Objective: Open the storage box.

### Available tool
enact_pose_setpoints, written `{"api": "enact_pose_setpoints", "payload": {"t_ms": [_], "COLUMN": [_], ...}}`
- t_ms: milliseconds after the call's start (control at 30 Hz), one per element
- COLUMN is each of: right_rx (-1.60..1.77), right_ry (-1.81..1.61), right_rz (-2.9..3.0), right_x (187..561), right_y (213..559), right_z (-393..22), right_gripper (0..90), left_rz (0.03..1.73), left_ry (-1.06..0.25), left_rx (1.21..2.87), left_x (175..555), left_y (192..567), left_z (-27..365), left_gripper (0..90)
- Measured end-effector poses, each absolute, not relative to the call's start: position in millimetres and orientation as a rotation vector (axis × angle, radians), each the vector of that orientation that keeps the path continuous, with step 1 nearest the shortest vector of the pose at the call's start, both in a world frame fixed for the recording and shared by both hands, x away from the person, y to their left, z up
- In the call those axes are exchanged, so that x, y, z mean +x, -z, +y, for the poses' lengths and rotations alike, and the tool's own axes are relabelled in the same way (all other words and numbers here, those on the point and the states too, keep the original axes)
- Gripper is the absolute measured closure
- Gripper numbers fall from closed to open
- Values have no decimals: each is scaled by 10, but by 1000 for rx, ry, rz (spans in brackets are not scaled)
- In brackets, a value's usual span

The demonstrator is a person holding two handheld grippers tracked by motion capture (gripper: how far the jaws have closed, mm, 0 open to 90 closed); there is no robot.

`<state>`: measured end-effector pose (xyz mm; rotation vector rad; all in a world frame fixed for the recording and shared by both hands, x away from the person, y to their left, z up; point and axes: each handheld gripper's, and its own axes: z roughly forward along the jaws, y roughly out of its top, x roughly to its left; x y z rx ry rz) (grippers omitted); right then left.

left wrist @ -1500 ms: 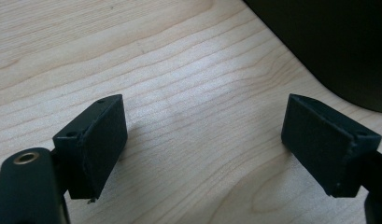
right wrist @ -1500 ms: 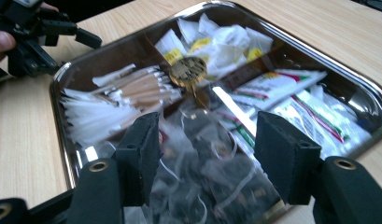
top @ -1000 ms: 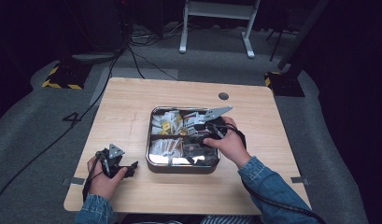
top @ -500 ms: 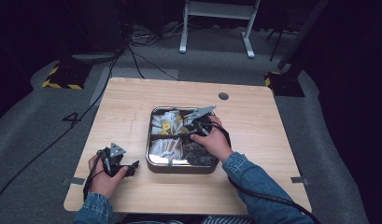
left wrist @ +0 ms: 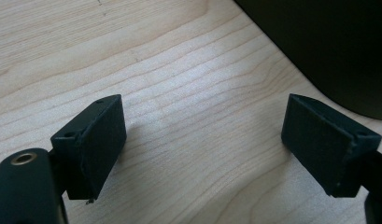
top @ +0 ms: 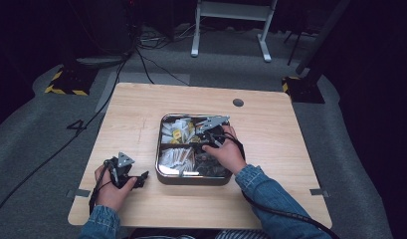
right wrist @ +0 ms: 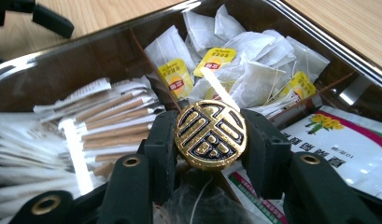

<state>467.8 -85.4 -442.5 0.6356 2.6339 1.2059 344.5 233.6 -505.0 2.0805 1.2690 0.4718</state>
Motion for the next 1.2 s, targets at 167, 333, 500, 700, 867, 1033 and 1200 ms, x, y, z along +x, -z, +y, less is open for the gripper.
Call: {"api": "enact_pose_setpoints", "payload": {"t_ms": [167,333,500,700,867,1033,1200], "right_rx": [668,647,652,650,656,672,692], "right_ry": [-1240,-1233,-1259,-1296,-1326,-1342,-1356], "right_rz": [2635,2616,2596,2552,2526,2502,2478], "right_x": [4693,4676,4700,4708,4704,4690,4680], "right_y": [4421,4381,4284,4080,3931,3838,3784], "right_z": [-869,-858,-908,-1043,-1181,-1326,-1493], "right_gripper": [585,586,586,585,586,585,585], "left_rz": [1269,1269,1269,1269,1269,1259,1254], "left_ry": [-471,-471,-471,-472,-469,-473,-467], "left_rx": [2079,2080,2079,2080,2080,2086,2087], "left_x": [3445,3445,3445,3444,3445,3464,3477], "left_y": [5051,5050,5051,5050,5050,5049,5051], "left_z": [2336,2336,2336,2335,2336,2331,2327], "left_gripper": [143,143,143,144,144,142,142]}}
